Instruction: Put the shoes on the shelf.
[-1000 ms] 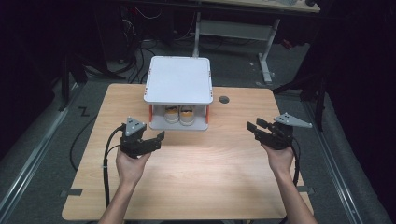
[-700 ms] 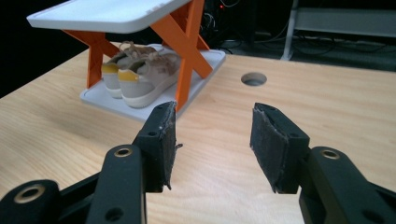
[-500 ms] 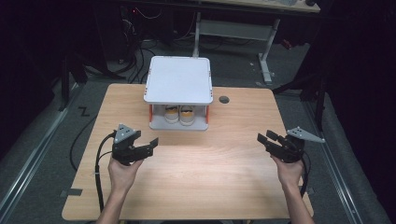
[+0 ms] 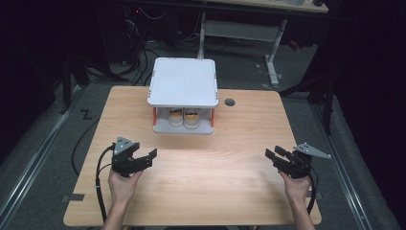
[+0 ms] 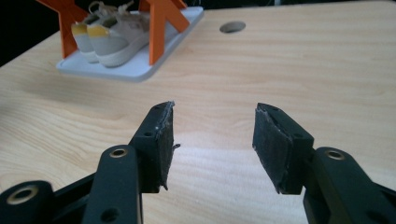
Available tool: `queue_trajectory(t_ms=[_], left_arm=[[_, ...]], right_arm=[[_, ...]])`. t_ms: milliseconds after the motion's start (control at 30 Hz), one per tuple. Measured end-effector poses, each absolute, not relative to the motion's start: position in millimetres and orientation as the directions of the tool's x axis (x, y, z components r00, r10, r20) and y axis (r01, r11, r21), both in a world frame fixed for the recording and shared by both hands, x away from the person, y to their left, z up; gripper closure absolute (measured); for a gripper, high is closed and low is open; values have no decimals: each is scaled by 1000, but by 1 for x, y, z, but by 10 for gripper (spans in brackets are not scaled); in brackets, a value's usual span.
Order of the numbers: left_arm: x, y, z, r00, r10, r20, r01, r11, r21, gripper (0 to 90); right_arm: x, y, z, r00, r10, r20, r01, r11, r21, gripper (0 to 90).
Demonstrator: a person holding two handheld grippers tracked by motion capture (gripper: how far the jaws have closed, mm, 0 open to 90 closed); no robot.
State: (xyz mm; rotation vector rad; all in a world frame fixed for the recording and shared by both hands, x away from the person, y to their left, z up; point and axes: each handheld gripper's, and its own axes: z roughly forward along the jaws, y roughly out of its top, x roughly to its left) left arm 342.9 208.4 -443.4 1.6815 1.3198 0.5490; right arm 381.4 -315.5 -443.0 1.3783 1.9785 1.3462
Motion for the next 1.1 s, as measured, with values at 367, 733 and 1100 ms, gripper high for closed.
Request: queue_trajectory(t_ms=[367,733,1100], left_arm=[[347,210,-468,284,950,-133,566,-54,822,288],[360,204,-494,225,972,-65,630,-95,771,291],[367,203,-505,191,982,-8,650,-120,751,292]], right_arm=[[383,-314,-467,-413,891,187,565,90,820,476],[392,-310,-490,-361,929,85,618,170,768,477],[398,-302,-501,-340,940,-14,631,238,738,462]])
